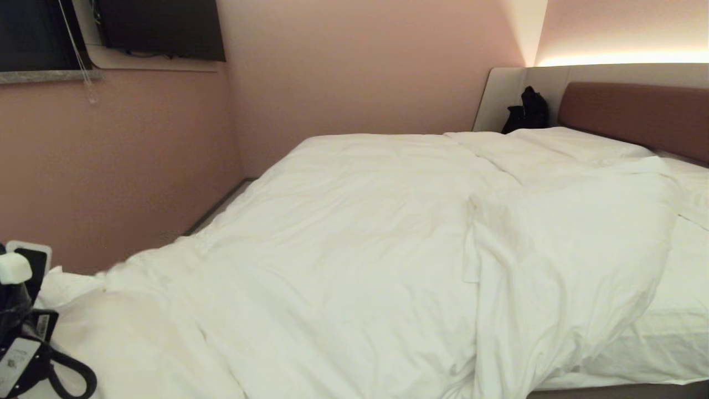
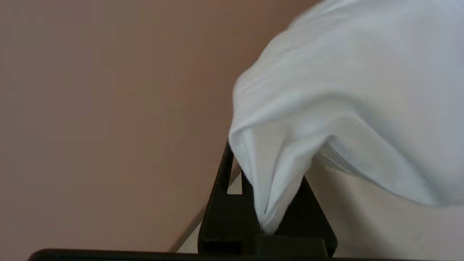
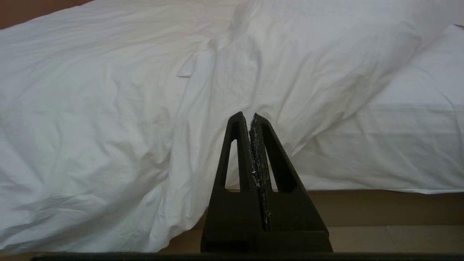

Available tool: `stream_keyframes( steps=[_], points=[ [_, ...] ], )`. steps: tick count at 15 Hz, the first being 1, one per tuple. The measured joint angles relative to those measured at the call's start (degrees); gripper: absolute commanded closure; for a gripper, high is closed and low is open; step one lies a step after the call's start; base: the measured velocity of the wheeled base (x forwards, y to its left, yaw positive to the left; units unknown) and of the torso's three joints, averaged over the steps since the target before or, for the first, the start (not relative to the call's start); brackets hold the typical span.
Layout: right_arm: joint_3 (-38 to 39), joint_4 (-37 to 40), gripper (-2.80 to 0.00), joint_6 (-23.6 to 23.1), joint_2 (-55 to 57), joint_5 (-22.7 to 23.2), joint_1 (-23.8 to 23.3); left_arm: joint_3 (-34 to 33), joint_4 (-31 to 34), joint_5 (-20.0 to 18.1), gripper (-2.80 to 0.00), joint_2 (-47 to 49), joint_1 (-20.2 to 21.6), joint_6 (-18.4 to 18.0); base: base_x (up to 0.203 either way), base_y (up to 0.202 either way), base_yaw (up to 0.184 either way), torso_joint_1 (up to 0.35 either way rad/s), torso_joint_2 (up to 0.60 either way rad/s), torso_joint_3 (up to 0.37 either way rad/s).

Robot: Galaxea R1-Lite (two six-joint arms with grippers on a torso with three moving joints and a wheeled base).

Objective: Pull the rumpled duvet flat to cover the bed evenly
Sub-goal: Flatten the corners of the folded blanket

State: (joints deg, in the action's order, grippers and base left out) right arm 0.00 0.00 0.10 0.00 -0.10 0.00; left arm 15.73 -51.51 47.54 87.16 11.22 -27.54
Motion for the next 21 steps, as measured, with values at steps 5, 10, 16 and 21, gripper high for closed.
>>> stream_keyframes(
  steps=[5,10,16,21],
  points=[
    [0.0,0.0,0.0,0.0,0.0,0.0,0.0,-4.62,0.21,0.2,0.0,-2.78,0.28,0.01,0.0,0.0,0.0,0.0,0.0,0.0],
    [0.0,0.0,0.0,0.01,0.0,0.01,0.0,-6.55,-0.01,-0.59,0.0,-3.49,0.79,0.06,0.0,0.0,0.0,0.0,0.0,0.0],
    [0.0,0.0,0.0,0.01,0.0,0.02,0.0,-6.85,0.05,-0.42,-2.8,-3.38,0.83,-0.02,0.0,0.0,0.0,0.0,0.0,0.0],
    [0.0,0.0,0.0,0.0,0.0,0.02,0.0,-7.96,-0.08,-0.22,-2.8,-3.93,0.79,-0.32,0.0,0.0,0.0,0.0,0.0,0.0]
  ],
)
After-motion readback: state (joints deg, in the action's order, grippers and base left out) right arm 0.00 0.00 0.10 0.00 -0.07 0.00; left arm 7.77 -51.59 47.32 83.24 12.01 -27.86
